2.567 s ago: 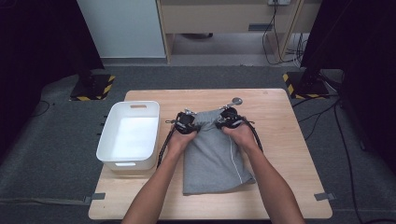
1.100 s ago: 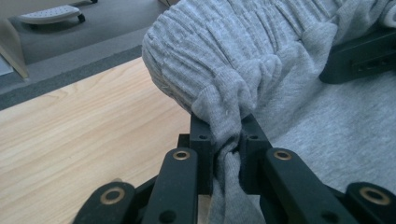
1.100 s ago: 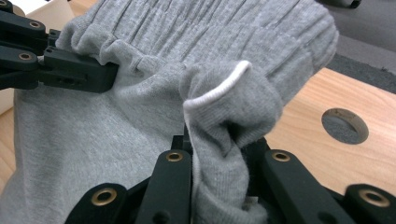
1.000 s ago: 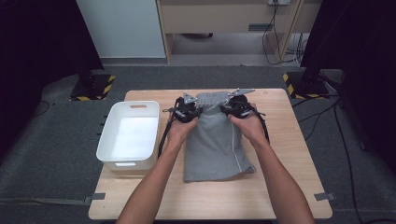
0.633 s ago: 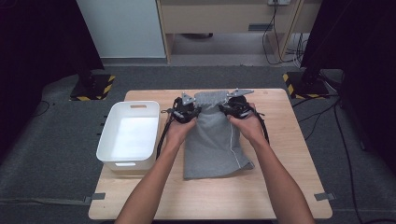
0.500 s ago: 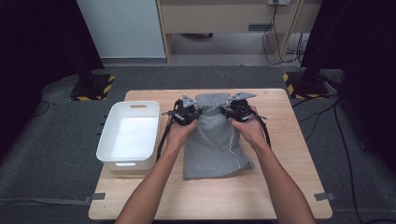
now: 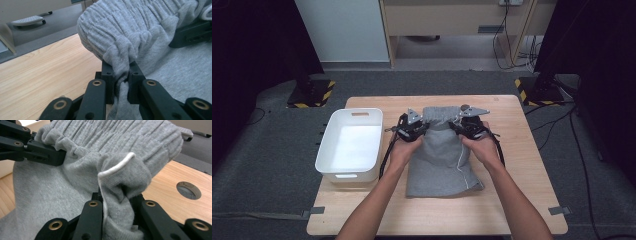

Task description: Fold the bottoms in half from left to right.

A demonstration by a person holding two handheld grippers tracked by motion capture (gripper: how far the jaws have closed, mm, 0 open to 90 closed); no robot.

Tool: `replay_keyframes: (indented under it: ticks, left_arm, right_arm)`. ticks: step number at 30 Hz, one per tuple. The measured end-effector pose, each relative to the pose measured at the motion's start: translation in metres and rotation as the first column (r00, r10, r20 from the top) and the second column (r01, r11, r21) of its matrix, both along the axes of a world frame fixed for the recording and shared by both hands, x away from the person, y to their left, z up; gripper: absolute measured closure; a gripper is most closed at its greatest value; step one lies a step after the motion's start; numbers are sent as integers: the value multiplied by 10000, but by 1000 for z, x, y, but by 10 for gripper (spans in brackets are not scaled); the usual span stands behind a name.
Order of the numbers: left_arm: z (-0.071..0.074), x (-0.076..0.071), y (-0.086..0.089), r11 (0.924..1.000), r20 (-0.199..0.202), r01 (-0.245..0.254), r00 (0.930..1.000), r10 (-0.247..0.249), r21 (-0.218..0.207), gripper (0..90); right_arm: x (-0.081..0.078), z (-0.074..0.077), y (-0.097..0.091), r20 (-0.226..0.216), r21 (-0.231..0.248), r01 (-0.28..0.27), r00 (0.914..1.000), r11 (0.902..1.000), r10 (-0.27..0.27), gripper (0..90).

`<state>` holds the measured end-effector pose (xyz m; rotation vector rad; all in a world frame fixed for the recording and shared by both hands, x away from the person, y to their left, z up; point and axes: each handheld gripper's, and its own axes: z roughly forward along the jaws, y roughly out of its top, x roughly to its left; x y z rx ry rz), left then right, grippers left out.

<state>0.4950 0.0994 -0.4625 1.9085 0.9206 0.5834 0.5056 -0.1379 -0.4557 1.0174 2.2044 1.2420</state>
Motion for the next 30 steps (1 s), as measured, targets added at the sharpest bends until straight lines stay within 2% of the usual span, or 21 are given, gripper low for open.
replay_keyframes:
  ticks: [8, 13, 16, 18, 23, 25, 30]
  left_arm:
    - [3, 4, 1, 10000, 22, -56, 10000, 56, -80, 799]
    - [14, 12, 2, 9998, 67, -206, 9998, 206, -31, 798]
    - [22, 18, 4, 9991, 91, -374, 9993, 376, -190, 798]
    - [29, 18, 6, 9986, 244, -430, 9987, 437, -308, 797]
    - [39, 11, 10, 9987, 657, -348, 9971, 371, -361, 797]
    - [37, 4, 9, 9984, 733, -306, 9967, 340, -466, 797]
    - [26, -8, 9, 9991, 856, -131, 9962, 164, -391, 797]
  right_arm:
    - [3, 3, 1, 11, -66, 7, 10000, 10000, -7, 785]
    - [11, 13, 6, 79, -155, 110, 9999, 9998, -109, 784]
    - [16, 21, 9, 254, -140, 164, 9995, 9998, -160, 784]
    - [18, 28, 12, 454, -70, 243, 9987, 9997, -239, 784]
    - [12, 39, 13, 1052, 91, 91, 9944, 9999, -101, 783]
    - [7, 38, 12, 1160, 117, 58, 9932, 9999, -71, 783]
    - [-7, 27, 7, 1347, 237, -128, 9908, 9996, 95, 784]
